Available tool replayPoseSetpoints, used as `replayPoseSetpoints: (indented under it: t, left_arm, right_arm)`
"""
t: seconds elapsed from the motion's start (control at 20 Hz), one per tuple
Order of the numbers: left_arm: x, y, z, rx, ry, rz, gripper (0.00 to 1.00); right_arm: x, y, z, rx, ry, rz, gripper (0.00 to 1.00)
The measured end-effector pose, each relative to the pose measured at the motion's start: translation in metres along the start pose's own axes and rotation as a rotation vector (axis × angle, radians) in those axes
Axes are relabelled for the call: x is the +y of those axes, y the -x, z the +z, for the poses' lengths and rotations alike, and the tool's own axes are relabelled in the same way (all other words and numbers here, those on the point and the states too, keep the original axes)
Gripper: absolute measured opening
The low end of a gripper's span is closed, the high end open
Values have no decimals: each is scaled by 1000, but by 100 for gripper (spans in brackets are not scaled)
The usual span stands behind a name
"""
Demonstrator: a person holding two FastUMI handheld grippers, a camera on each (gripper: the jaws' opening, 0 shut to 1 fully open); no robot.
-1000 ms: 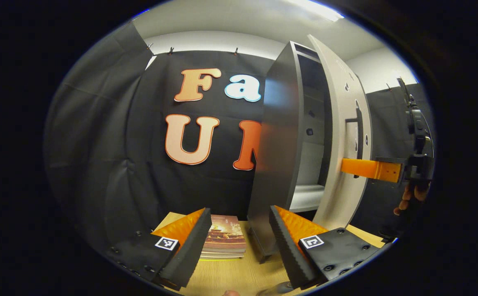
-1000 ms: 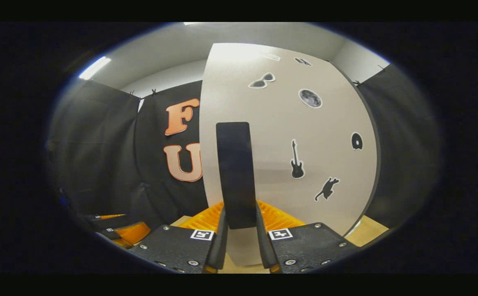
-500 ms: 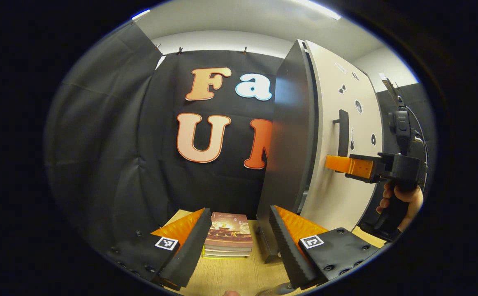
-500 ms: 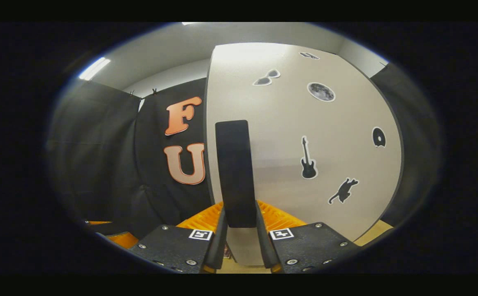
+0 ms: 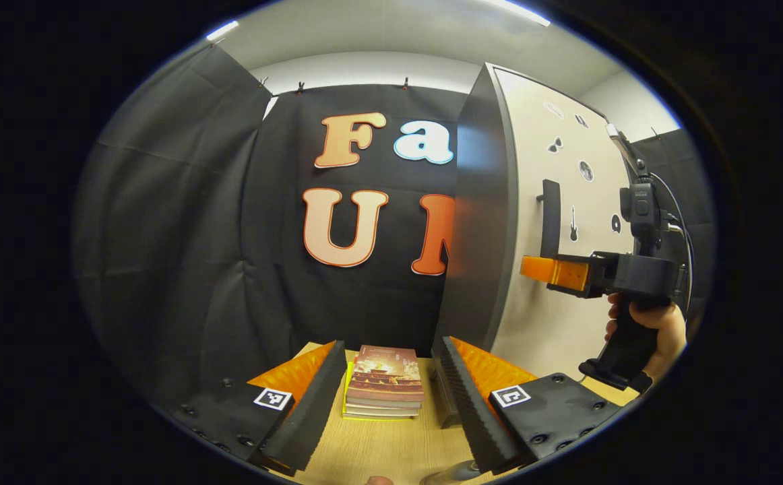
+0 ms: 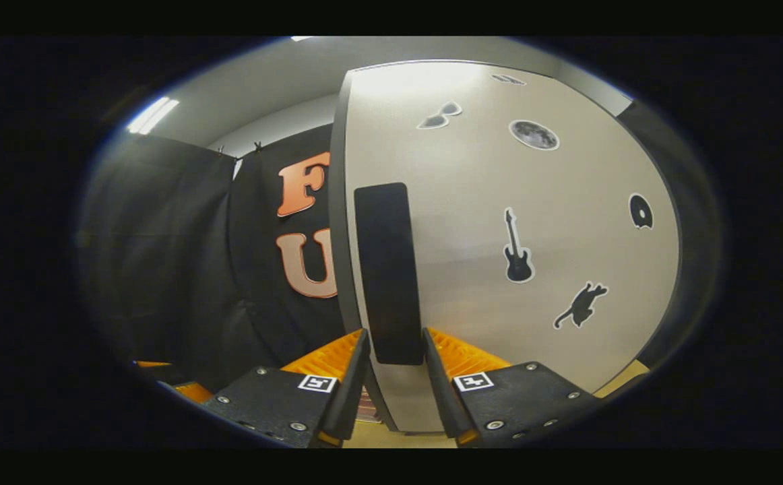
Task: Open the cabinet door with the right hand, grasp the bottle in the cabinet with the left hand and place it on the coaster, then close the cabinet door with the right hand.
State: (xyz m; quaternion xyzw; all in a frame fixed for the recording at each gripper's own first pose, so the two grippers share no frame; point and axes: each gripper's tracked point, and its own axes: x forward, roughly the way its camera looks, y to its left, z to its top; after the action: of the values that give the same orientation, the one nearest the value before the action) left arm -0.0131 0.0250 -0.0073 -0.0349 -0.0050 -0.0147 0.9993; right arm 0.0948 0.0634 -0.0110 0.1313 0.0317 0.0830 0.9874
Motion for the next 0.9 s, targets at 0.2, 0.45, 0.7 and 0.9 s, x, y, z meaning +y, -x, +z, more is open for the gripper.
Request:
replayPoseSetpoints:
  t: [0.2, 0.45, 0.7, 0.9]
  left_arm:
    - [-3, 9, 2, -5, -1, 26, 92]
    - [-2, 21, 1, 2, -12, 72, 92]
    - [-4, 34, 6, -16, -21, 55, 92]
    - [-11, 45, 18, -34, -20, -4, 92]
  right_arm:
    - [6, 1, -5, 7, 13, 46, 66]
    - [-5, 41, -14, 0, 40, 52, 92]
    - [-21, 117, -14, -28, 133, -17, 93]
    - [-27, 166, 2, -69, 147, -80, 93]
